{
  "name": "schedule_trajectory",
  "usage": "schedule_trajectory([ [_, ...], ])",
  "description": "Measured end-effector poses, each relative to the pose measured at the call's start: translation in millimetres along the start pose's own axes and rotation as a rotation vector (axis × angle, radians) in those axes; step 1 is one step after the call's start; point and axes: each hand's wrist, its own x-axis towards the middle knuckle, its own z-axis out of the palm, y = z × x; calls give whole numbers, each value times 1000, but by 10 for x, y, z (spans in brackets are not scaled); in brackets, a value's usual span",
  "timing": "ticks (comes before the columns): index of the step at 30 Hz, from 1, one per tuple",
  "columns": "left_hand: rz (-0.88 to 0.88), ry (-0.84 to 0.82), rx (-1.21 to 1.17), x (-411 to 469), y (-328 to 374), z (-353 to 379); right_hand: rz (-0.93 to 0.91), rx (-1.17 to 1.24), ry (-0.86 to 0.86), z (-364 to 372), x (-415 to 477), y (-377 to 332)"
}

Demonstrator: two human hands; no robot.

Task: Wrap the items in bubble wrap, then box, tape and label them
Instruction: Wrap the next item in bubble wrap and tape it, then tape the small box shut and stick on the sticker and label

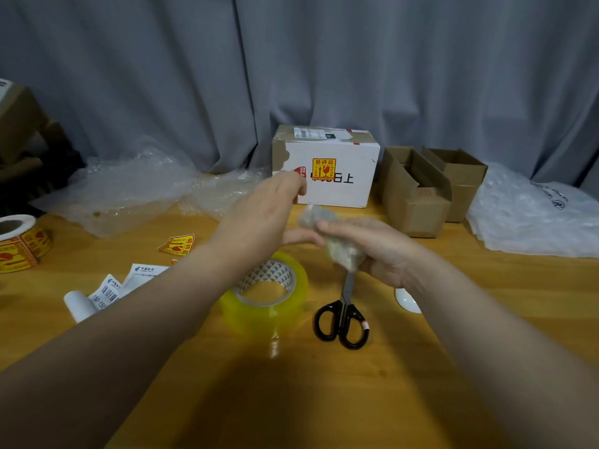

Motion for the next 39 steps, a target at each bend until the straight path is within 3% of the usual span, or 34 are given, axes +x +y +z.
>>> schedule_trajectory([
  [3, 76, -79, 45, 9, -33, -6, 42, -69, -109, 35, 58, -26],
  [7, 104, -15, 58, 31, -81, -9, 109, 59, -180, 56, 116, -66],
  [13, -91, -95, -126, 133, -77, 43, 8, 76, 61, 58, 285, 8],
  [20, -76, -105, -196, 542, 94, 247, -135, 398, 359, -389, 244, -11],
  [24, -80, -147, -215, 997, 325, 591, -170, 682, 432, -857, 104, -28],
  [27, -24, -179, -182, 1352, 573, 837, -215, 747, 491, -1257, 26, -73],
  [30, 88, -222, -56, 1685, 788, 1066, -316, 440, 714, -1692, 46, -198],
  [33, 230, -311, 286, 1917, 870, 1330, -281, -302, 884, -2156, 268, -217],
  [36, 233, -386, 464, 2022, 795, 1547, -178, -648, 728, -2464, 498, -175],
  [39, 187, -345, 496, 2061, 645, 1636, -138, -613, 616, -2600, 607, -108],
])
